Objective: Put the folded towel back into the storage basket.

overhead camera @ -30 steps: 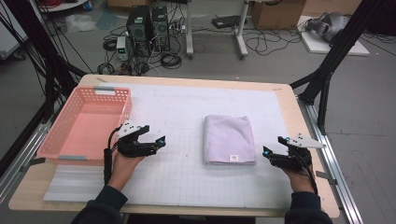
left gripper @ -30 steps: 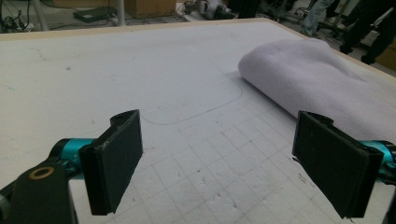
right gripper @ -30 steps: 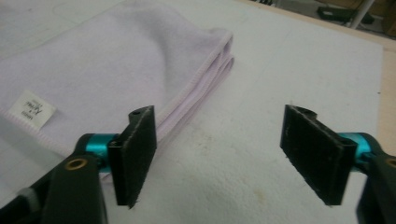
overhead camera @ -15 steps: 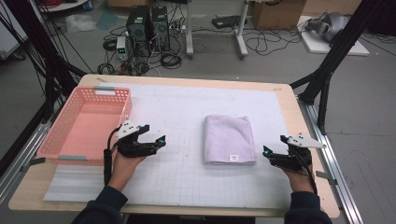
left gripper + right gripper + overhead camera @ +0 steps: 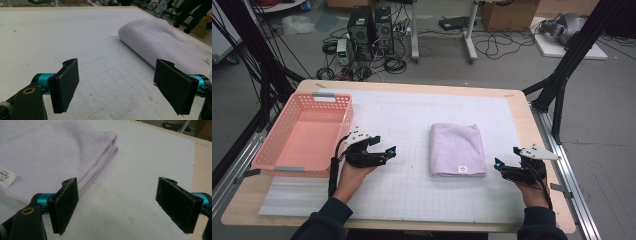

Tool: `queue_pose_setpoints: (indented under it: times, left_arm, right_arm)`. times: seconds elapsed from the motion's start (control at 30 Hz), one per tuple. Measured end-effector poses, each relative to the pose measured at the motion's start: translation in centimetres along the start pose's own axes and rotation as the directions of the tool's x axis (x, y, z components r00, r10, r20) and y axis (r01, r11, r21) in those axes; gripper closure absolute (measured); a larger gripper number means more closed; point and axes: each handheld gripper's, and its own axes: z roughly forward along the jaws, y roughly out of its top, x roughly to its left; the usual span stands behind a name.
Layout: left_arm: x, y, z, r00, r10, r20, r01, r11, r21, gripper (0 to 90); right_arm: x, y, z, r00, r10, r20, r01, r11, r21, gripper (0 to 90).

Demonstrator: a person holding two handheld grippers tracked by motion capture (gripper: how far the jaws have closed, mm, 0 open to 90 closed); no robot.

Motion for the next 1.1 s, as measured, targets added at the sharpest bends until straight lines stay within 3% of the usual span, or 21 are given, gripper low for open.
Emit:
queue_pose_setpoints:
  times: [0.23,0.37,0.5,0.77,0.83,1.1]
  left_arm:
    - [-1.2,0.9,2.3,0.9991,-0.013,0.041,0.012,0.9995,0.03,23.3]
    - [-2.1,1.7,4.1,0.9986,0.005,0.053,-0.008,0.9984,0.056,23.6]
    - [-2.9,2.2,5.9,0.9975,-0.018,0.069,0.013,0.9968,0.079,23.4]
    - [-4.8,2.5,9.4,0.9957,-0.019,0.091,0.005,0.9885,0.151,23.4]
    - [-5.2,2.5,10.1,0.9936,-0.045,0.103,0.028,0.9879,0.152,23.5]
    - [-6.5,2.0,13.5,0.9972,-0.063,0.041,0.052,0.9719,0.23,23.3]
  right_arm:
    - [0.4,0.1,0.4,0.9996,-0.008,-0.027,0.008,1.0,0.004,17.3]
    - [0.5,0.2,0.6,0.9994,-0.007,-0.035,0.008,1.0,0.005,17.3]
    - [0.6,0.2,0.9,0.9993,-0.005,-0.036,0.005,1.0,0.009,17.3]
    - [0.7,0.1,1.0,0.9988,-0.004,-0.049,0.004,1.0,0.008,17.3]
    - [0.6,0.1,1.0,0.9988,0.001,-0.049,0.0,1.0,0.008,17.3]
    - [0.7,0.1,1.0,0.9986,-0.002,-0.053,0.002,1.0,0.008,17.3]
